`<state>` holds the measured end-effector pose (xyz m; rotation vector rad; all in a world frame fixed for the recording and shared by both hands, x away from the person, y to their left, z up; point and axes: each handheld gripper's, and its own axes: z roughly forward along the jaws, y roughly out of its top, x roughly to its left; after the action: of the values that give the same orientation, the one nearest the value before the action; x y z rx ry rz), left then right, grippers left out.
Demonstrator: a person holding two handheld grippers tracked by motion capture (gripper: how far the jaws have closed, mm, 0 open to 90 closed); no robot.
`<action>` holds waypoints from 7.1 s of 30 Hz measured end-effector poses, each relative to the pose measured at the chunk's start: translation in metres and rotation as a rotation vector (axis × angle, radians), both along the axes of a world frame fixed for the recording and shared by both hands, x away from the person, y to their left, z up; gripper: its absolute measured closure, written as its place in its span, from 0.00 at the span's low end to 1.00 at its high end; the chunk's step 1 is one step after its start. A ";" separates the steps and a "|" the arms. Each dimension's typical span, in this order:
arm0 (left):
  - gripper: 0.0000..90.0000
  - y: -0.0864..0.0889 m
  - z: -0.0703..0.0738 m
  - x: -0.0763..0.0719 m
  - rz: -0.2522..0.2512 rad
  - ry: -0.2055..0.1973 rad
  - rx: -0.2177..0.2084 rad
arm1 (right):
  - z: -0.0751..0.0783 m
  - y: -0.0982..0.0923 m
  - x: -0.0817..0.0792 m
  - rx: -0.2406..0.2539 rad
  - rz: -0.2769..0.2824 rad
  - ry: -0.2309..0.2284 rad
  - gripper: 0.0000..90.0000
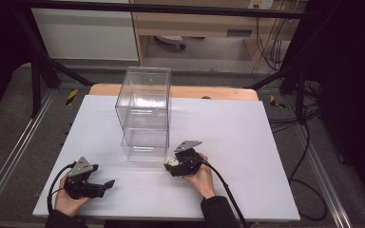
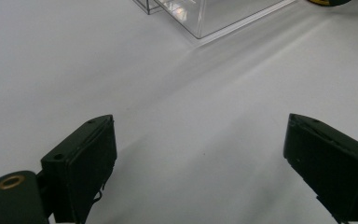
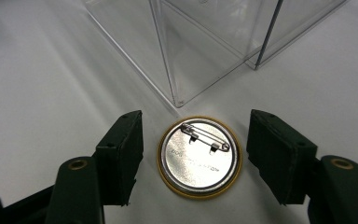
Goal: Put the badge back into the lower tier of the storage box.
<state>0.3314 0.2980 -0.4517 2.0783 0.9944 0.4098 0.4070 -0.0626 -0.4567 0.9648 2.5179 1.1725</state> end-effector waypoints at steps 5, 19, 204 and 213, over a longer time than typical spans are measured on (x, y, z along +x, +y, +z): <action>0.10 0.000 0.000 0.000 0.001 -0.001 -0.001 | 0.000 0.000 -0.001 -0.012 0.002 -0.013 0.45; 0.10 0.000 0.000 0.000 0.001 -0.002 -0.001 | 0.000 0.002 -0.004 -0.060 0.018 -0.060 0.50; 0.10 0.001 0.001 0.000 0.004 -0.006 0.000 | 0.113 0.003 -0.023 0.066 0.058 -0.165 0.54; 0.10 0.001 0.001 0.000 0.003 -0.006 0.000 | 0.116 0.011 -0.016 0.076 0.053 -0.166 0.54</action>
<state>0.3310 0.2990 -0.4508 2.0749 0.9947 0.4178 0.3907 -0.0517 -0.3402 0.7864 2.3968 1.3149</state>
